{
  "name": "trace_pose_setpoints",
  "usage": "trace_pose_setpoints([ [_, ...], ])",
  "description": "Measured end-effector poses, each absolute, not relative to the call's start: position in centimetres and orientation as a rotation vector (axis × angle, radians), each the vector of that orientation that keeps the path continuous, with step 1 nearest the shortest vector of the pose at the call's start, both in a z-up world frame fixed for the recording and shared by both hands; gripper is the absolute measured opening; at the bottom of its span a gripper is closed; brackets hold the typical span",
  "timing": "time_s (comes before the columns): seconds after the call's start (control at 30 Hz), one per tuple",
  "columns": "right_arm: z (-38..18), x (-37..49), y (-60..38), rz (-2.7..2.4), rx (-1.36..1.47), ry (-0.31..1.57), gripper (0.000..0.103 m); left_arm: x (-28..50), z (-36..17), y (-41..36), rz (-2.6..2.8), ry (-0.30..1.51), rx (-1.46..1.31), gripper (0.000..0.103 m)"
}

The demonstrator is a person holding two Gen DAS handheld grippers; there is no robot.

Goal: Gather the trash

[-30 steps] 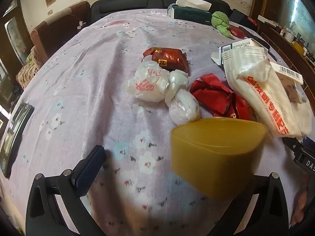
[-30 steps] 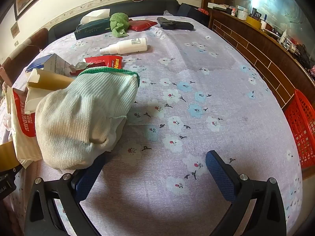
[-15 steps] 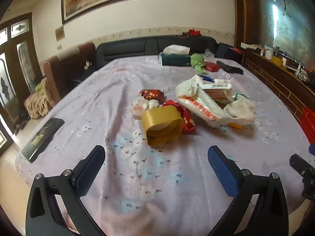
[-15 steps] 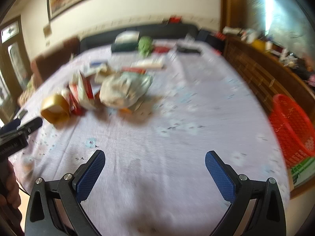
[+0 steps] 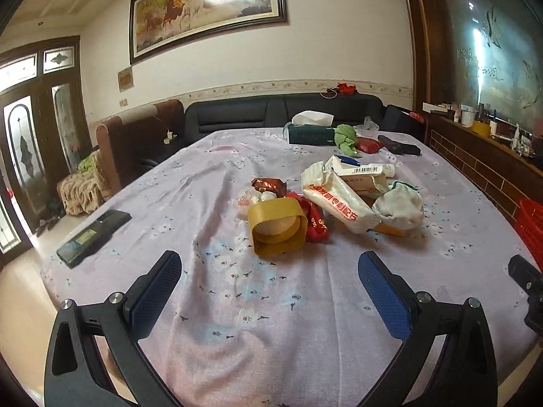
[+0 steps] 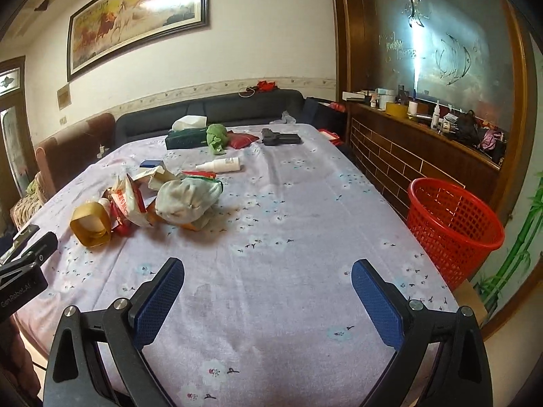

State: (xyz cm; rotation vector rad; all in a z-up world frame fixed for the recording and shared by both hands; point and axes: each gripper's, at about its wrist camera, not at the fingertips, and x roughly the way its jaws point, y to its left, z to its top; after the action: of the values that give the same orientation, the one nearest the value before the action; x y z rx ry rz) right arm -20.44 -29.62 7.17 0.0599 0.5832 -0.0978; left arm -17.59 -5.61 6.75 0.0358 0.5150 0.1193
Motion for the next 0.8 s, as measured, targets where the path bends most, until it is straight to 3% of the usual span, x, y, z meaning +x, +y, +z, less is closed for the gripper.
trace_pose_setpoints([
  [0.8,6.26,-20.04,-28.87,-0.095,0.037,0.626,0.099,-17.14,5.8,-5.21,0.119,0.551,0.031,0.103],
])
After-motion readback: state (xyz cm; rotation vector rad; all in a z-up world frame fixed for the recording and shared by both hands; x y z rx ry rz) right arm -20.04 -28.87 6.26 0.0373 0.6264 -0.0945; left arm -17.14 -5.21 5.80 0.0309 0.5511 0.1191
